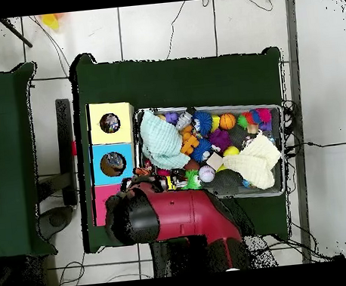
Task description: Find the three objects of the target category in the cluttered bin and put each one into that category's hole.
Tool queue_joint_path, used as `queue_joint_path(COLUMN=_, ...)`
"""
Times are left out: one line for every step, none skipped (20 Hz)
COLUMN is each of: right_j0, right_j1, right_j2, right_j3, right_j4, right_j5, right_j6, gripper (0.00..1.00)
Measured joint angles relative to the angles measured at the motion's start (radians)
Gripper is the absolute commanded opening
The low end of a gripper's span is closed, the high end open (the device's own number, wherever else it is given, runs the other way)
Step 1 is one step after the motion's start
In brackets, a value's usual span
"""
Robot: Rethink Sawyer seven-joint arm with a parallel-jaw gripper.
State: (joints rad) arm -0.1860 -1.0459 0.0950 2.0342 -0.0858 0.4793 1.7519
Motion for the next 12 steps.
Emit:
queue_joint_path(right_j0=0.014, right_j1=0.002, right_j2=-0.013, right_j3=0.006, right_j4=0.0, right_j5=0.0, right_j6=0.002, gripper=0.0)
queue_joint_path(right_j0=0.025, right_j1=0.004, right_j2=-0.021, right_j3=0.011, right_j4=0.001, right_j5=0.0, right_j6=0.002, gripper=0.0)
queue_joint_path(right_j0=0.034, right_j1=0.005, right_j2=-0.028, right_j3=0.015, right_j4=0.002, right_j5=0.0, right_j6=0.002, gripper=0.0)
queue_joint_path(right_j0=0.043, right_j1=0.005, right_j2=-0.036, right_j3=0.02, right_j4=0.003, right_j5=0.0, right_j6=0.002, gripper=0.0)
queue_joint_path(right_j0=0.049, right_j1=0.005, right_j2=-0.04, right_j3=0.024, right_j4=0.004, right_j5=0.0, right_j6=0.002, gripper=0.0)
queue_joint_path(right_j0=0.06, right_j1=0.005, right_j2=-0.049, right_j3=0.031, right_j4=0.006, right_j5=-0.001, right_j6=0.002, gripper=0.0)
queue_joint_path(right_j0=0.068, right_j1=0.004, right_j2=-0.055, right_j3=0.037, right_j4=0.007, right_j5=-0.002, right_j6=0.003, gripper=0.0)
queue_joint_path(right_j0=0.078, right_j1=0.004, right_j2=-0.063, right_j3=0.045, right_j4=0.009, right_j5=-0.003, right_j6=0.004, gripper=0.0)
queue_joint_path(right_j0=0.087, right_j1=0.004, right_j2=-0.069, right_j3=0.051, right_j4=0.011, right_j5=-0.005, right_j6=0.005, gripper=0.0)
queue_joint_path(right_j0=0.097, right_j1=0.005, right_j2=-0.076, right_j3=0.058, right_j4=0.014, right_j5=-0.007, right_j6=0.006, gripper=0.0)
queue_joint_path(right_j0=0.111, right_j1=0.005, right_j2=-0.085, right_j3=0.068, right_j4=0.02, right_j5=-0.012, right_j6=0.009, gripper=0.0)
queue_joint_path(right_j0=0.116, right_j1=0.005, right_j2=-0.088, right_j3=0.072, right_j4=0.023, right_j5=-0.013, right_j6=0.011, gripper=0.0)
